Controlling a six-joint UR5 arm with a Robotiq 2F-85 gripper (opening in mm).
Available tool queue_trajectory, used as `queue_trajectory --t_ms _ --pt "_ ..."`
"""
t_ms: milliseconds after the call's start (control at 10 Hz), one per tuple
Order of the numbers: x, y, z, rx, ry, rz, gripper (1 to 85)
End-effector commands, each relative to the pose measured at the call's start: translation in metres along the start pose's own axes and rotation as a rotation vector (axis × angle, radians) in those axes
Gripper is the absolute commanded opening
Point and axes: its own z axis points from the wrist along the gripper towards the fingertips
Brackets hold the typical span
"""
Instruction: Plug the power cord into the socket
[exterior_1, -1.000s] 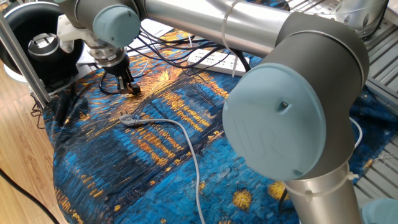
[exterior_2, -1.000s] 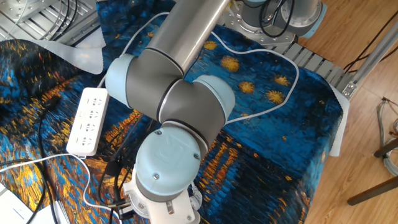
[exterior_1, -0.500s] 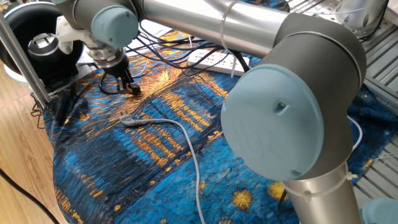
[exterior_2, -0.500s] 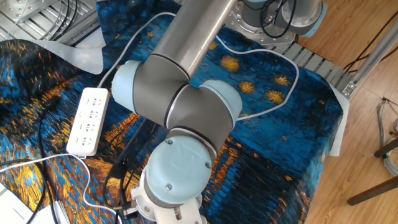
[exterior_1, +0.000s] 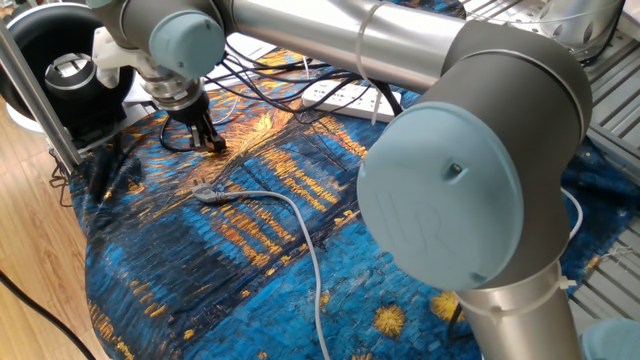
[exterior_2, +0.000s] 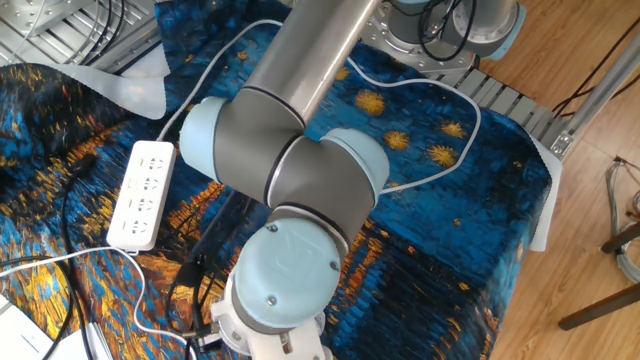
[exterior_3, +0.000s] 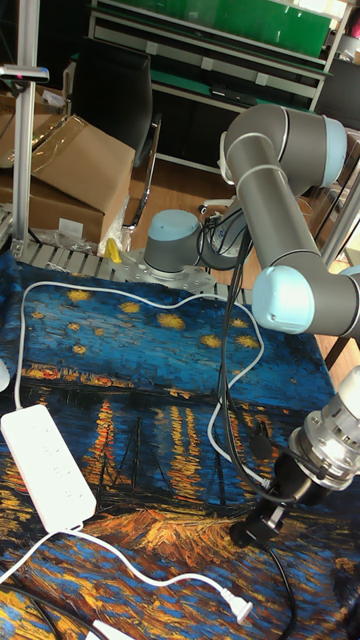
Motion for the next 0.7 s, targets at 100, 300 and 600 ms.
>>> queue_trajectory --t_ms 100,300,600 --pt "0.000 0.004 -0.001 -0.018 -0.004 0.018 30.0" --pt "0.006 0.003 -0.009 -0.021 0.025 0.039 21.0" --pt "0.019 0.003 -0.031 -0.058 0.050 0.053 6.0"
